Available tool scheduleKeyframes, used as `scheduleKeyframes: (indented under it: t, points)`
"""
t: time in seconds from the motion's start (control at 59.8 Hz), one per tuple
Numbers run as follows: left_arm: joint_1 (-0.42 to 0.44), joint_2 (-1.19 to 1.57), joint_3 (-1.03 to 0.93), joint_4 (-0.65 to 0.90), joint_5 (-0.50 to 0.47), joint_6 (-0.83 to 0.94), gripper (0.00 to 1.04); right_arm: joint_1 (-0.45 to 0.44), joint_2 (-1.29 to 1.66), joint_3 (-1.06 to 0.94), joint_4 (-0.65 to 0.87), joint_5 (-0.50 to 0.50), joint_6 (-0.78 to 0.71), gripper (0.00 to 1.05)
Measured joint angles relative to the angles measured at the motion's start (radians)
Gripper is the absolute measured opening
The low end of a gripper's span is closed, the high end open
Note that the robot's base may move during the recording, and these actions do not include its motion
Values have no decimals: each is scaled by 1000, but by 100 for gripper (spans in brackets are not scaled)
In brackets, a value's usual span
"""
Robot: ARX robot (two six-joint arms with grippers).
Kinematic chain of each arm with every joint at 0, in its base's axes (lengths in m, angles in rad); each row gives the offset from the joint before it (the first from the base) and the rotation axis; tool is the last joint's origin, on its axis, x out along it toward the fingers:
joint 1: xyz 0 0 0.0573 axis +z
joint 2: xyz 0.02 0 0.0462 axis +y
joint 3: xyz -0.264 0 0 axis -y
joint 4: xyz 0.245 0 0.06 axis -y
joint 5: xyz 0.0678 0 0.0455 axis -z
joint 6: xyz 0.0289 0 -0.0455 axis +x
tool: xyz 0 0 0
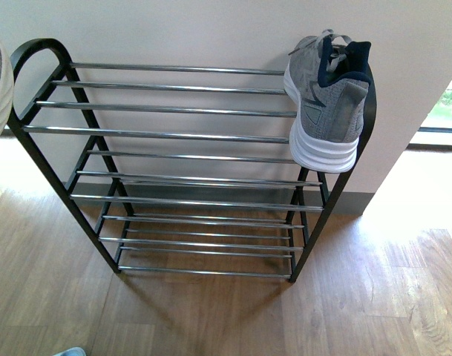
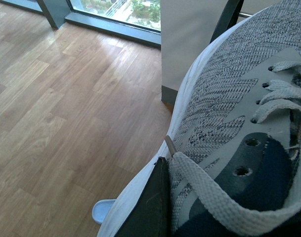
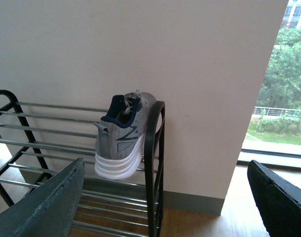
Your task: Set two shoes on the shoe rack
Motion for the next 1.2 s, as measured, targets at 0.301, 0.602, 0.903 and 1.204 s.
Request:
scheduleKeyframes:
  t: [0.301,0.602,0.903,1.204]
  points:
    - [-16,329,124,281,286,-137,2,0,0,0,0,-3,0,95]
    - [-37,765,413,349,454,-369,2,0,0,0,0,-3,0,95]
    - [-85,1053,665,343,512,-484,2,0,0,0,0,-3,0,95]
    - [-80,1272,921,261,563,-458,2,0,0,0,0,-3,0,95]
